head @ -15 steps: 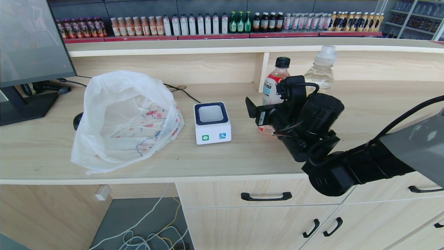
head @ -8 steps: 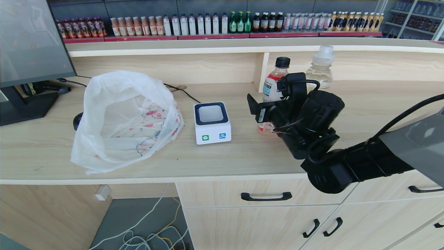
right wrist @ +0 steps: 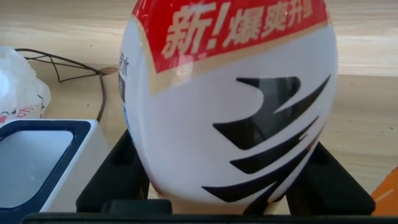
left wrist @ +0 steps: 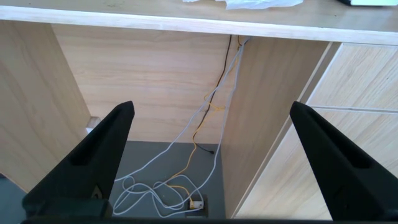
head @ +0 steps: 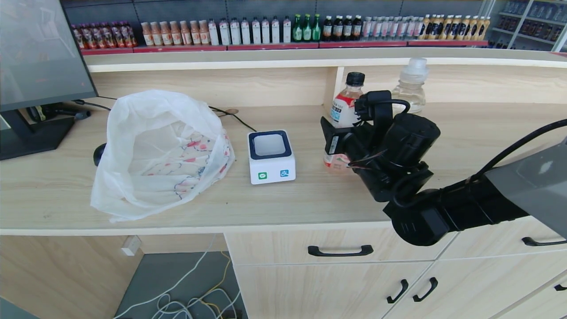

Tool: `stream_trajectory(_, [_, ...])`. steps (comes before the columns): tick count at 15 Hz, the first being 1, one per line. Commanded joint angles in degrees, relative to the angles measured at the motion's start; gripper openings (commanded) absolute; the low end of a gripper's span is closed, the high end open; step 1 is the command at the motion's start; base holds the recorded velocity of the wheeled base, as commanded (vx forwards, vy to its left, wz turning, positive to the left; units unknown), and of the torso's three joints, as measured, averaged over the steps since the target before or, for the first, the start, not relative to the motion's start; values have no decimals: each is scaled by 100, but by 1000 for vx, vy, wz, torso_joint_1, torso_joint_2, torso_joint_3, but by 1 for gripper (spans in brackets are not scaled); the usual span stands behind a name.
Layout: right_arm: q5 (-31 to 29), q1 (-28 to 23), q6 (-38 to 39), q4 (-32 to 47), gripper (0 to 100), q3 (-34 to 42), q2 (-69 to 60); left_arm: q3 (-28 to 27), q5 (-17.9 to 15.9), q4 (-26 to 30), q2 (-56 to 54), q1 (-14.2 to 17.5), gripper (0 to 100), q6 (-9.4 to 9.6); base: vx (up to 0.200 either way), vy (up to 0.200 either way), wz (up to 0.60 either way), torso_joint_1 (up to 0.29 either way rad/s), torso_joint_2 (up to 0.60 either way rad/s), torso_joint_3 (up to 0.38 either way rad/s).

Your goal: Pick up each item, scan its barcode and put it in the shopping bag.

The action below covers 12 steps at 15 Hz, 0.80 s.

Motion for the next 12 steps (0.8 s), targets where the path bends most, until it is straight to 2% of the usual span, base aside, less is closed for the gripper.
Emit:
stream_trajectory(1, [-1, 18, -6, -9, 0, 25, -56, 0, 0, -2, -2, 4, 100, 0, 0, 0, 0, 0, 0, 0])
stream_trajectory(12, [-27, 141, -111, 9, 0, 60, -337, 0, 0, -2, -2, 4, 100, 0, 0, 0, 0, 0, 0, 0])
